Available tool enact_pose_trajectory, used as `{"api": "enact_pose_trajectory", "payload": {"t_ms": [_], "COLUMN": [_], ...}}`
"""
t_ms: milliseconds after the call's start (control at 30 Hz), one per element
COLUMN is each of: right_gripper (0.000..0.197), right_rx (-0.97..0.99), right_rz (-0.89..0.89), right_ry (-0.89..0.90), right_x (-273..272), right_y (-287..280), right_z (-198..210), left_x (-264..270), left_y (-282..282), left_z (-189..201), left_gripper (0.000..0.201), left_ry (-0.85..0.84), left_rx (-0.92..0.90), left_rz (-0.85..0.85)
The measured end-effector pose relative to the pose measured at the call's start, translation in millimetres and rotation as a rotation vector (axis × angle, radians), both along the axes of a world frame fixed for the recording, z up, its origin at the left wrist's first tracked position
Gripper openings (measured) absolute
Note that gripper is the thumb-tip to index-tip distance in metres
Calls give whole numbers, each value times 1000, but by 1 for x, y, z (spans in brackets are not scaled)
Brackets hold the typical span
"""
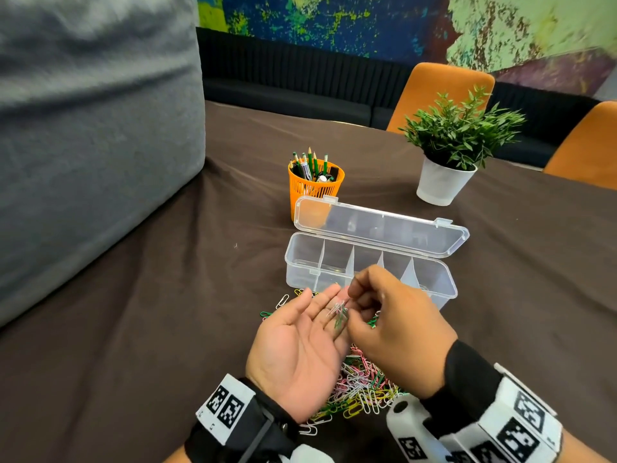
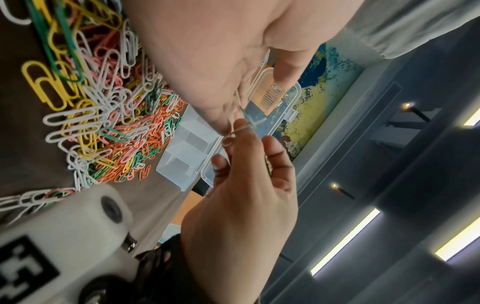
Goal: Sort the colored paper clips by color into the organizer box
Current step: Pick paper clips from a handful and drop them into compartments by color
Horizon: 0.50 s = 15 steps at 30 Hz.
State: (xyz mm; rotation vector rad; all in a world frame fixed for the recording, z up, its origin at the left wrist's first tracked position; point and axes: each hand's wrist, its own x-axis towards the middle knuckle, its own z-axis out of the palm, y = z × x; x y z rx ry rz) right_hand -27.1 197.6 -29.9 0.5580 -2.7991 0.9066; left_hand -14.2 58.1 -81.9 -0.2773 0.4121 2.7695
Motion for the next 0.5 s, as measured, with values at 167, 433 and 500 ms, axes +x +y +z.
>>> {"api": "enact_pose_trajectory", "payload": {"t_ms": [167,433,500], "right_gripper": [18,16,10], "right_rx": [-146,-345,-338], "right_rz": [111,113,84], "right_ry": [-155,-412,-416], "right_x": [-6,-24,-25], "right_y": [13,23,22], "right_z": [7,11,8], "left_x": [1,6,7], "left_y": [1,6,7], "left_z": [0,2,1], "left_gripper": [47,28,28], "left_ry": [-24,-1,20], "left_rx": [14,-139,-202], "left_rz": [-37,-95,-112]}}
